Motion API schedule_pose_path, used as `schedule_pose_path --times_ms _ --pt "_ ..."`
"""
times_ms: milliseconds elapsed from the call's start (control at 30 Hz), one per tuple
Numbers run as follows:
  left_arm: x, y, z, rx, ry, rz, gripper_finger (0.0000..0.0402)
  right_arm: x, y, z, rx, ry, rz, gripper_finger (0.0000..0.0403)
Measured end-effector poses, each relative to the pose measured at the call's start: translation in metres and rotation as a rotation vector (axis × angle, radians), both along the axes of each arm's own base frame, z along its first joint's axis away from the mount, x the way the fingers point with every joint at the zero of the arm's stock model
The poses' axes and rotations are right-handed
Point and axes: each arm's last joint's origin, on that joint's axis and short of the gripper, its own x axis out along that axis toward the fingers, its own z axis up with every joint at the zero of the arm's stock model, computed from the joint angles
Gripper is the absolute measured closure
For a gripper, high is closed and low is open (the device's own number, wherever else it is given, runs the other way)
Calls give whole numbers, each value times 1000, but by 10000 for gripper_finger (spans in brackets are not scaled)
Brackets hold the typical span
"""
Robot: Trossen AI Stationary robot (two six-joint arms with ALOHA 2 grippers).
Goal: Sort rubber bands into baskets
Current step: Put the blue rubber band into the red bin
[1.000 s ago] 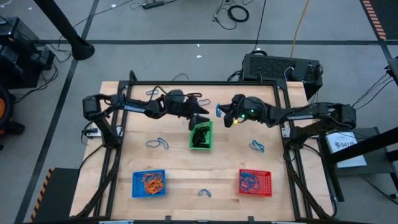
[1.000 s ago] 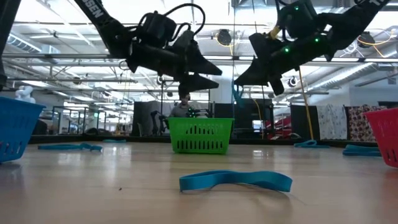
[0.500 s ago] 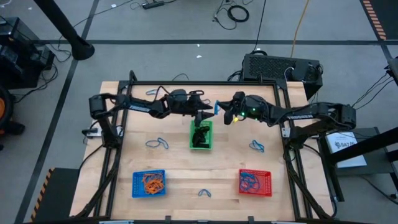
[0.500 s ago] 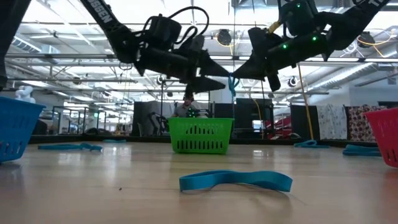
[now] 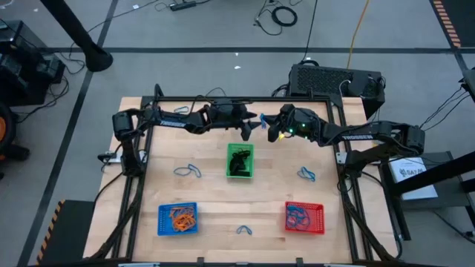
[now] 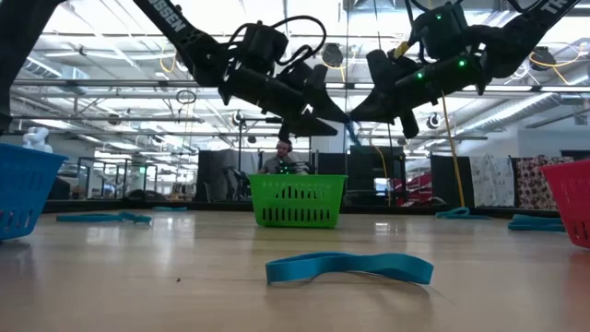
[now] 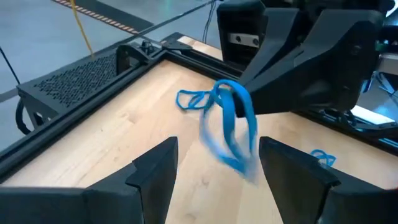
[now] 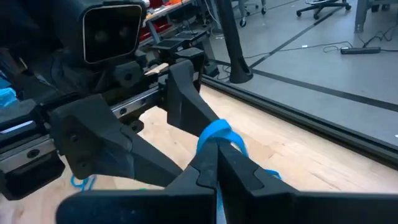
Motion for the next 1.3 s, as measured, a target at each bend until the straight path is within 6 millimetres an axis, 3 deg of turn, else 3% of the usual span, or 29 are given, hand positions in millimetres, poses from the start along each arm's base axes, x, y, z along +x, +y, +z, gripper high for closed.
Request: schedule_pose_path --times_ms 300,433,633,867,1300 --pt "-1 4 -1 -6 2 1 170 0 0 0 3 -1 0 402" --pt "-1 3 -1 -10 -2 -3 190 0 0 0 4 -7 -5 403" --pt "-1 3 -1 -12 -4 -2 260 1 0 3 -1 -28 -5 403" --pt "0 4 2 1 -30 -3 387 1 0 3 -7 -24 -4 403" --pt "-3 10 2 0 -33 -8 399 -3 -3 -4 -6 61 -21 403"
